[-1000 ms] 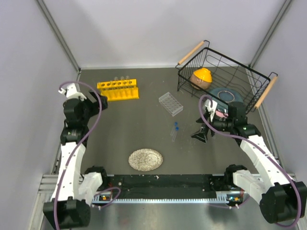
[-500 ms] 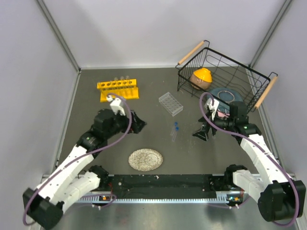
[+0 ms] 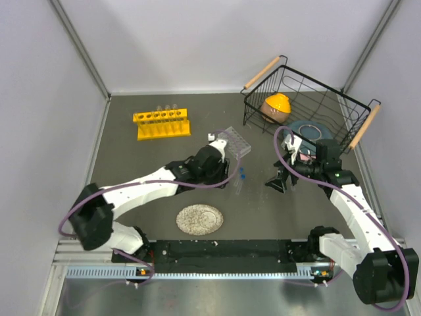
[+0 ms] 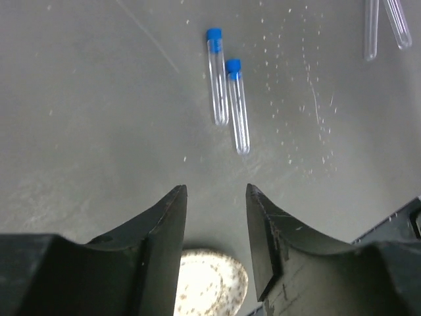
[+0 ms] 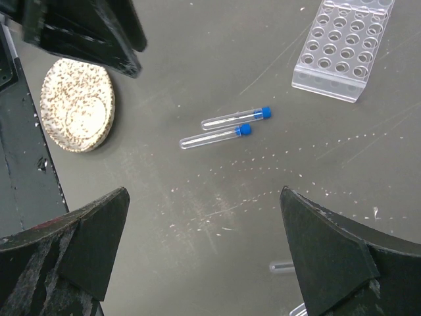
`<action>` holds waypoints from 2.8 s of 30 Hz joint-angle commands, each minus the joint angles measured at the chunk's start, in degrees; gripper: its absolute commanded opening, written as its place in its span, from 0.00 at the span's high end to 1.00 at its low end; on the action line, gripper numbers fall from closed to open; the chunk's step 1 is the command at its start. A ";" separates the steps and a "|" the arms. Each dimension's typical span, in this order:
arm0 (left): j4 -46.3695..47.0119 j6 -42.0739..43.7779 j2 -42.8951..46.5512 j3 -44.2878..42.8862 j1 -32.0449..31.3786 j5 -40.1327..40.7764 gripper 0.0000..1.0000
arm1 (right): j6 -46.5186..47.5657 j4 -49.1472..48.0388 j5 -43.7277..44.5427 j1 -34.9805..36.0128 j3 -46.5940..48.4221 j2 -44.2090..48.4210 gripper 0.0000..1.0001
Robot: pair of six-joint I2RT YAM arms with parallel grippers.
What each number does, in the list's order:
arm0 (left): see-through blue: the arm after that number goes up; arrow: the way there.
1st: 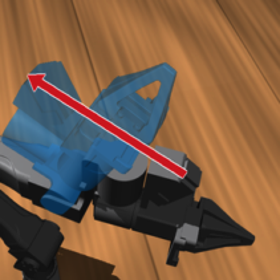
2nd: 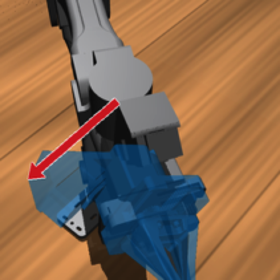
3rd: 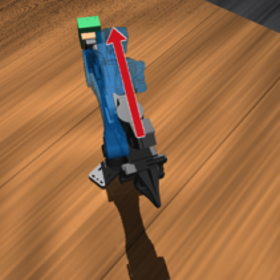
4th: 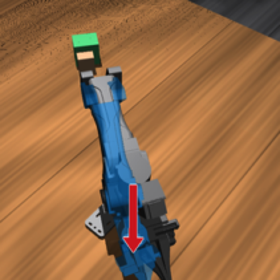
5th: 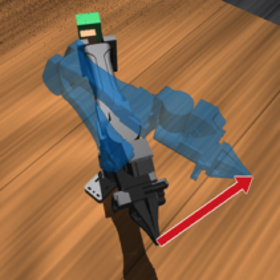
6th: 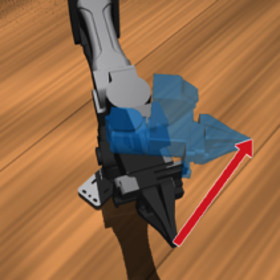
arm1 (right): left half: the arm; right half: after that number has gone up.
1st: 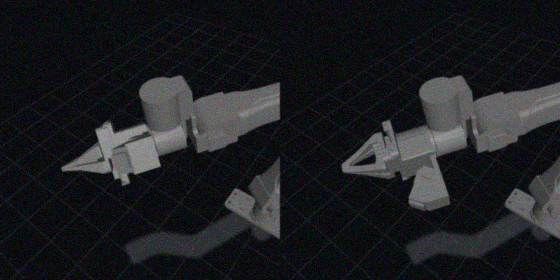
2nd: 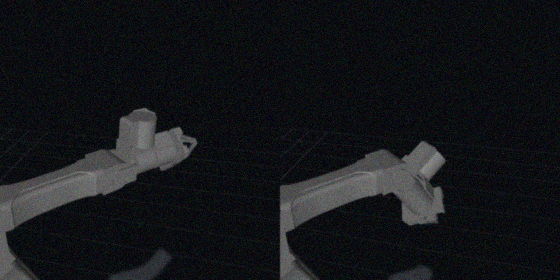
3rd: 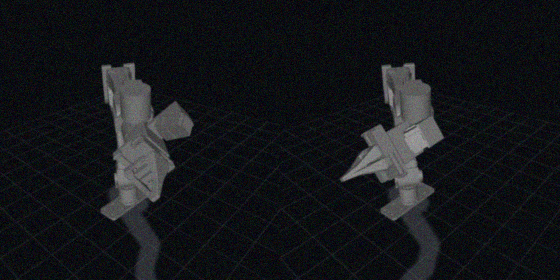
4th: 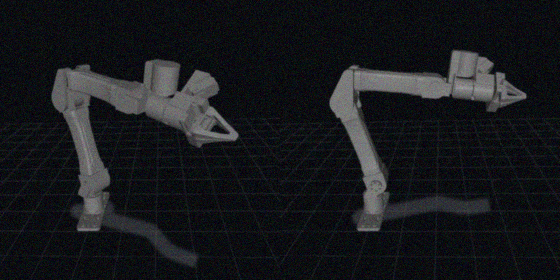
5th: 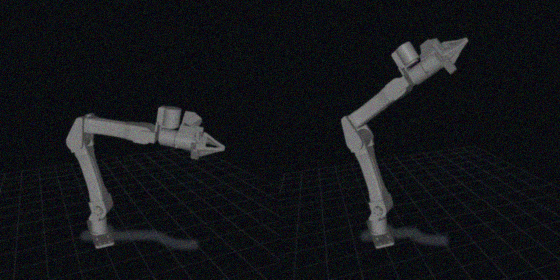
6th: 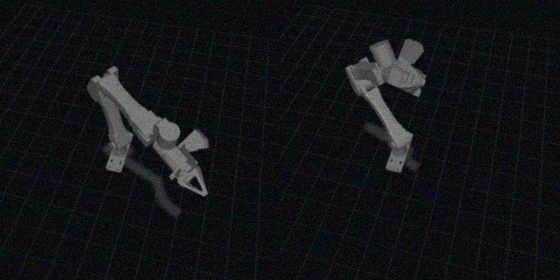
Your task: Organize the chemistry lab equipment
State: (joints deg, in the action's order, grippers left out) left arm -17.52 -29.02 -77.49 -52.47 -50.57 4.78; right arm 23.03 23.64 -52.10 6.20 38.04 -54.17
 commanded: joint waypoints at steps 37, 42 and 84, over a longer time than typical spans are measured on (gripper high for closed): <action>-8.67 3.26 -32.63 -26.63 -2.87 2.69 0.67 | 1.41 -0.70 -1.08 -0.75 2.83 1.53 0.01; -9.37 3.61 -32.63 -27.25 -2.87 3.31 0.67 | 1.50 -0.61 -0.99 -0.57 2.92 1.53 0.01; -14.56 5.37 -39.31 -32.17 -2.70 6.38 0.73 | 1.85 -0.52 -0.81 -0.57 2.92 1.35 0.01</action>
State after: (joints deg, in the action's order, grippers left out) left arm -31.51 -24.12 -115.18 -81.97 -53.30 9.54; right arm 23.81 23.68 -52.05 6.20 38.06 -53.65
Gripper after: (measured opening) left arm 0.280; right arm 0.987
